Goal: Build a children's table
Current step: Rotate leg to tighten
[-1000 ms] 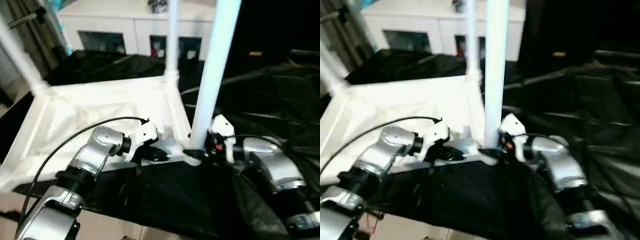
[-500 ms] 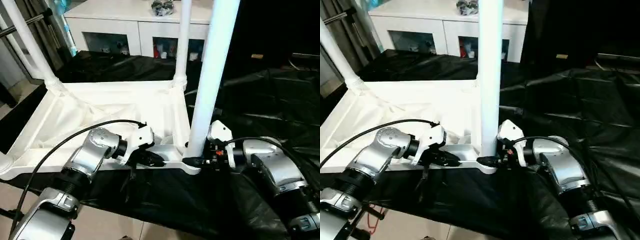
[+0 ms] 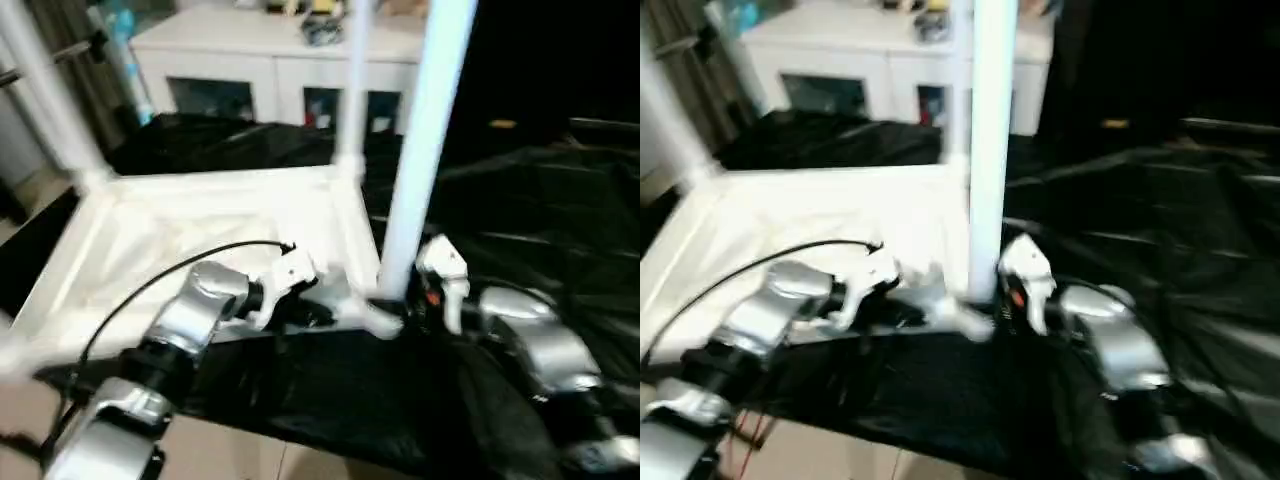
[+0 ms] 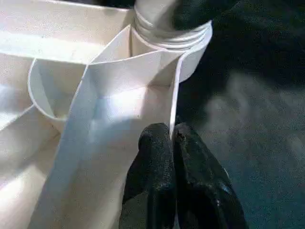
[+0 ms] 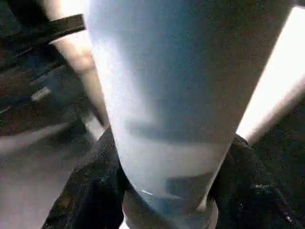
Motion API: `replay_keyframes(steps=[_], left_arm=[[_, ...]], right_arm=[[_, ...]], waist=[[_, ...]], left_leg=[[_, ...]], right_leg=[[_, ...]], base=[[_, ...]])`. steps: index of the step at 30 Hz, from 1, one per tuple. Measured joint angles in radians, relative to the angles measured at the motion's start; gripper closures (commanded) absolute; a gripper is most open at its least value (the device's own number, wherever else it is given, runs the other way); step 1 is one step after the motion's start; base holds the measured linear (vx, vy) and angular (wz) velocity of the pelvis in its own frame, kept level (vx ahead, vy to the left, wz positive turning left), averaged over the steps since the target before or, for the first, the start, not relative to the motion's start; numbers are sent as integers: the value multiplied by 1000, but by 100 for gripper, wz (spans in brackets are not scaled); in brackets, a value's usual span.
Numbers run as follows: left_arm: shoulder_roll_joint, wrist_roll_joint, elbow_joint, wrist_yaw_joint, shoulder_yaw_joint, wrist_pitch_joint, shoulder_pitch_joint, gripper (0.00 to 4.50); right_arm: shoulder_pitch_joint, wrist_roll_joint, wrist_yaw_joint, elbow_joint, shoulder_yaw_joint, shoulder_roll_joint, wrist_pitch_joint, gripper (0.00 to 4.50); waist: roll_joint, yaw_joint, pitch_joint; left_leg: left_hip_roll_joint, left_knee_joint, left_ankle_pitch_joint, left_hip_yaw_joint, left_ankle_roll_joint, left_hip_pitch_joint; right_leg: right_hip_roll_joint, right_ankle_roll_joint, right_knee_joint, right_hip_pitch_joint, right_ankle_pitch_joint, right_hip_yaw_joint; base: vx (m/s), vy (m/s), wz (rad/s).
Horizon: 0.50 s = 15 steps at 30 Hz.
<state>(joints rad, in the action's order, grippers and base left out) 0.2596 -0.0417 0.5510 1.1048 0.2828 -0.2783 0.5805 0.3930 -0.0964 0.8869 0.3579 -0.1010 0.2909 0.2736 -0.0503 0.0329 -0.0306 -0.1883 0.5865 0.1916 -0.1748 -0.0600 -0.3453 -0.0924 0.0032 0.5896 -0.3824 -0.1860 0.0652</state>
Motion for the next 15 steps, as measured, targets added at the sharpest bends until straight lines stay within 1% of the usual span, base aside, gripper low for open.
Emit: replay_keyframes(steps=[1,4,5,6,8,9,10,11,12,13,15], left_arm=[[-14,-1,5,-26,-4,-8,2,450],[-61,-12,28,-131,-23,-25,8,450],[-70,-16,33,-157,-26,-26,9,450],[-84,-31,36,-190,-30,-26,12,450],[-91,-42,36,-205,-29,-19,12,450],[-91,-46,36,-207,-29,-17,12,450],[-91,-49,36,-207,-29,-15,13,450],[-89,-51,36,-205,-29,-9,12,450],[-87,-51,36,-201,-29,-3,12,450],[-83,-51,36,-193,-29,4,12,450],[-67,-48,36,-157,-23,28,12,450]], right_arm=[[7,9,-41,13,7,-15,-4,244],[52,47,-228,90,37,-101,-12,246],[68,54,-284,114,45,-127,-11,246],[89,69,-356,144,56,-161,-10,246],[105,70,-398,166,60,-177,-11,246],[110,70,-403,174,65,-183,-11,194],[111,70,-404,176,65,-184,-12,181],[116,63,-404,183,75,-195,-12,181],[119,59,-402,185,76,-198,-12,161],[120,58,-399,184,76,-198,-13,161],[118,58,-370,175,76,-195,-14,137]], waist=[[-1,-6,1],[-4,-30,2],[-4,-35,2],[-3,-43,2],[-1,-55,1],[-1,-57,1],[-1,-58,1],[-6,-59,0],[-8,-60,-1],[-10,-60,-2],[-11,-59,-2]], left_leg=[[0,-1,0,1,0,-1],[1,-2,0,5,0,-3],[1,-2,0,6,0,-3],[1,-1,0,7,0,-3],[2,-1,0,9,0,-3],[2,-2,0,9,0,-3],[2,-2,0,10,0,-4],[2,-2,0,14,0,-5],[2,-3,0,15,0,-6],[3,-4,0,16,0,-7],[3,-4,0,17,0,-7]], right_leg=[[0,0,-4,0,0,1],[0,0,-12,1,0,6],[0,0,-13,0,0,6],[0,0,-14,0,0,7],[0,0,-17,0,0,8],[0,0,-20,0,0,10],[0,0,-23,0,0,11],[0,0,-28,1,0,15],[-1,0,-32,1,0,17],[-2,0,-34,1,0,19],[-2,0,-35,1,0,20]], base=[[0,0,0],[0,0,0],[0,0,0],[0,0,0],[0,0,0],[0,0,0],[0,0,0],[0,0,0],[0,0,0],[0,0,0],[0,0,0]])
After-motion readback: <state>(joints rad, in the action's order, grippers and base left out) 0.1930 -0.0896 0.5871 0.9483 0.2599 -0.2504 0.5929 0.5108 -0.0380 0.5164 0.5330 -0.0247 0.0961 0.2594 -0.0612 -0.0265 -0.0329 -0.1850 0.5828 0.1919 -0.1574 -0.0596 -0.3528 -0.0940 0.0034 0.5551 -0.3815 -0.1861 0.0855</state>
